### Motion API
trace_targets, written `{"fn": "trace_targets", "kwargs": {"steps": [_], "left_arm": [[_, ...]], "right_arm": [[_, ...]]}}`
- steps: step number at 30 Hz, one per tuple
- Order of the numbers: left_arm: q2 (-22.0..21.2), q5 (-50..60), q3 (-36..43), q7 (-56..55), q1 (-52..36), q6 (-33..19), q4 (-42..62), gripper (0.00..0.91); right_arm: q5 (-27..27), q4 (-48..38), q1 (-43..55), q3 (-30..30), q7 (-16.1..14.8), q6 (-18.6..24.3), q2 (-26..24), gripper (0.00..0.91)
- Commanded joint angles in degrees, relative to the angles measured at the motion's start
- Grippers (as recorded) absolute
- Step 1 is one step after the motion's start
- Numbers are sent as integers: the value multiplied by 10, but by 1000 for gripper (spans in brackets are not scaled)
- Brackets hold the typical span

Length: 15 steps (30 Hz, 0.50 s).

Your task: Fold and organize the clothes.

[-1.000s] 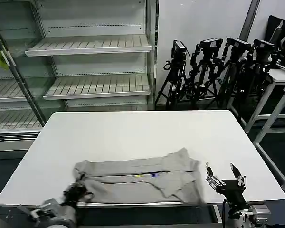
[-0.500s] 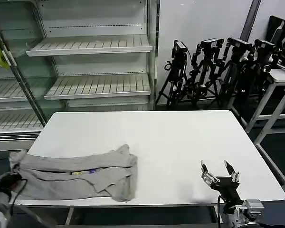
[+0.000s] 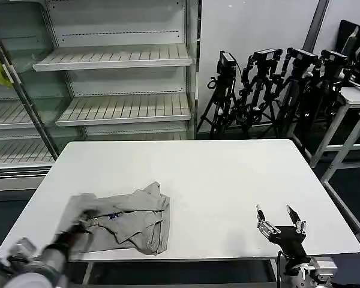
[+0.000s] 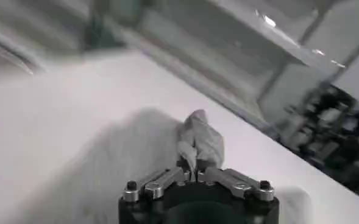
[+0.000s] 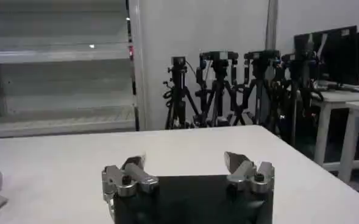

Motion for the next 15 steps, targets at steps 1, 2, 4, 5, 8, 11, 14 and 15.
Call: {"fn": "trace_targets", "kwargs": {"steps": [1,2,4,5,8,11,14,15], "left_arm": [[-145,-51,241,-47,-116,11,23,71],[-148,-47,247,-50,-128,11,34,71],[-157,-43,253,-52,-141,9,48,71],[-159,-39,255,-54,-151,8,57,71],[-164,-32,256,-58,-171,4,79,71],[-165,-29,251,-62,-185,0,93,71],[-162,-26,244,-64,-198,0,99,71],[-161,-25,242,-64,-202,0,102,71]], "right_arm": [[-16,-3,-22,0,0,4,9,907],[-17,-2,-24,0,0,5,9,907],[-16,-2,-25,0,0,6,9,907],[-16,-2,-25,1,0,6,9,907],[-16,-3,-26,2,0,7,7,907],[-15,-1,-26,1,0,7,7,907],[-16,0,-25,-1,0,7,7,907],[-16,1,-25,-1,0,7,8,907]]}}
